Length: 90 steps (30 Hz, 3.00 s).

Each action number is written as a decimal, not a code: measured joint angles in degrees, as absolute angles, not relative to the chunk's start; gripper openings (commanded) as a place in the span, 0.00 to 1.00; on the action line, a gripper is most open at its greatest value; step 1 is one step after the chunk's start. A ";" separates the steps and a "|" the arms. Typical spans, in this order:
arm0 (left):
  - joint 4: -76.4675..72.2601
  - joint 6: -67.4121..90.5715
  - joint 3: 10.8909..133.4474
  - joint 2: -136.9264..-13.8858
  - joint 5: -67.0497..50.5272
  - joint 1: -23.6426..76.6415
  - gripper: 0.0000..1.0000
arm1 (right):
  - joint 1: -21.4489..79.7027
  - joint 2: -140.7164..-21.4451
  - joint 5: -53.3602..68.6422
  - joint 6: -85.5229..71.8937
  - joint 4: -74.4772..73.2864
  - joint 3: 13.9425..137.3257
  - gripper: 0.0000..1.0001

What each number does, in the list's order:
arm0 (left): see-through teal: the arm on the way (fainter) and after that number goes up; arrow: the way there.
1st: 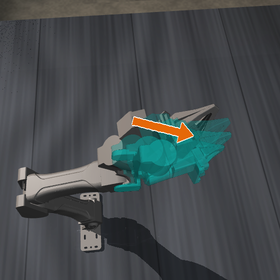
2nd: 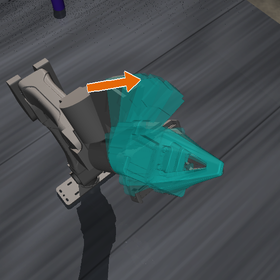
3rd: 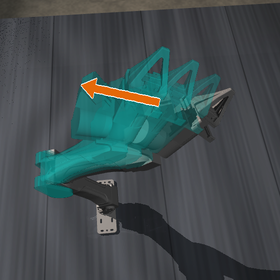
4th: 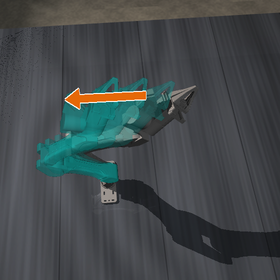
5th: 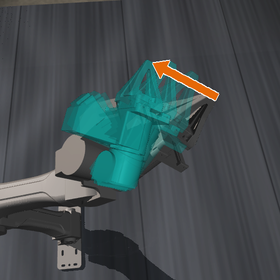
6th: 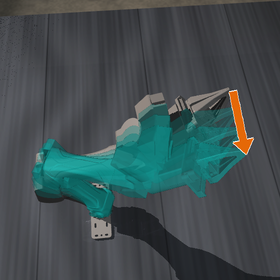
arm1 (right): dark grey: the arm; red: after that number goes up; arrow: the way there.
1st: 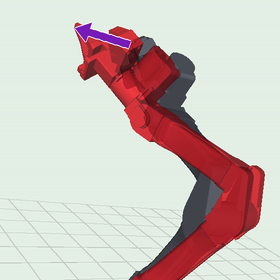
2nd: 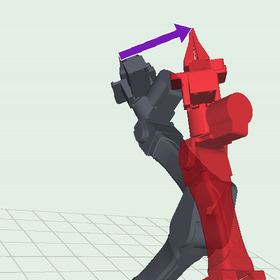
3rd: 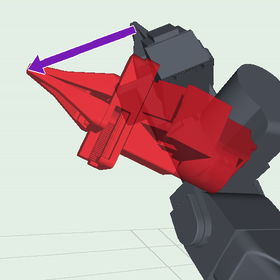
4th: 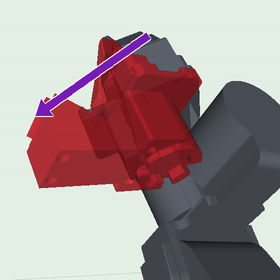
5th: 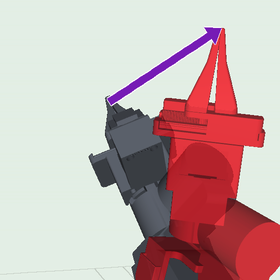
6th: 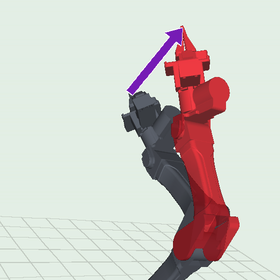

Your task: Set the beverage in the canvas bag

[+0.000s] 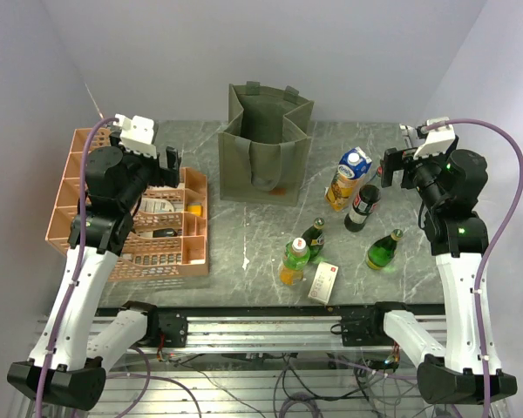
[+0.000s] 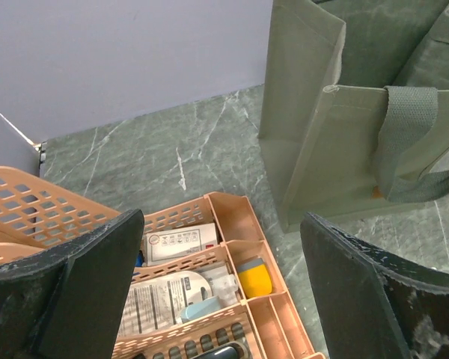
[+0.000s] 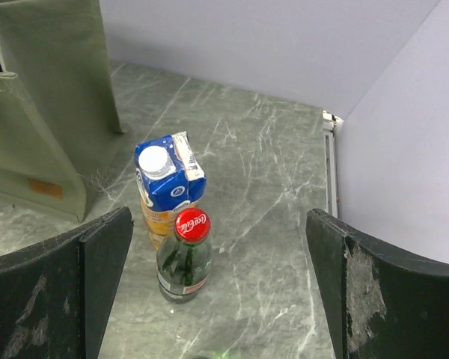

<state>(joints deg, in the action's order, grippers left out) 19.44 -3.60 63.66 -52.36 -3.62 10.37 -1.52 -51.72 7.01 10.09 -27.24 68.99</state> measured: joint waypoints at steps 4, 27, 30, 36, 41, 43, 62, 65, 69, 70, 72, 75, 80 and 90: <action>18.83 -3.64 63.20 -52.45 -4.34 10.33 0.96 | -1.54 -51.75 7.07 10.09 -27.27 68.82 1.00; 19.86 -5.72 73.21 -66.11 -5.61 13.26 0.96 | -1.54 -53.21 11.66 11.97 -29.15 69.49 1.00; 20.25 -4.97 76.79 -69.71 -5.69 14.22 0.96 | -1.54 -53.21 12.12 12.14 -29.32 69.49 1.00; 21.21 -2.57 85.38 -77.43 -5.58 17.69 0.96 | -1.54 -53.23 14.59 12.93 -30.48 69.49 1.00; 22.70 -0.89 93.43 -85.14 -4.95 21.23 0.96 | -1.54 -53.04 16.58 13.63 -31.05 69.49 1.00; 23.24 -0.14 96.09 -88.12 -4.25 22.44 0.99 | -1.54 -52.90 17.08 13.98 -31.31 69.49 1.00; 30.13 5.85 110.72 -106.89 3.11 27.00 0.10 | -1.93 -52.77 20.16 14.79 -32.03 68.12 1.00; 29.45 8.78 107.00 -104.27 3.22 27.18 0.07 | -1.93 -52.69 20.14 15.14 -32.10 67.77 1.00; 29.19 13.13 102.26 -99.46 2.26 27.62 0.07 | -1.93 -52.69 20.14 15.44 -32.18 67.72 1.00; 29.17 13.93 101.12 -98.32 2.09 27.73 0.07 | -1.93 -52.75 20.16 15.46 -32.23 67.72 1.00; 29.23 15.53 98.48 -95.79 1.67 28.01 0.07 | -1.93 -52.93 20.27 15.51 -32.51 67.75 1.00; 29.10 17.28 94.80 -92.53 0.93 28.34 0.07 | -1.93 -53.43 20.62 15.84 -33.28 67.94 1.00; 25.63 20.47 86.48 -86.87 -2.66 28.34 0.07 | -1.93 -54.74 20.91 16.91 -35.07 69.45 1.00; 18.94 24.51 75.18 -78.30 -9.17 28.34 0.26 | -1.69 -67.35 21.15 17.78 -38.19 81.19 1.00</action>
<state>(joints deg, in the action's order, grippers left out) 18.94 24.51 75.18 -78.30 -9.17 28.34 -1.69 -67.35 21.15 17.78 -38.20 81.19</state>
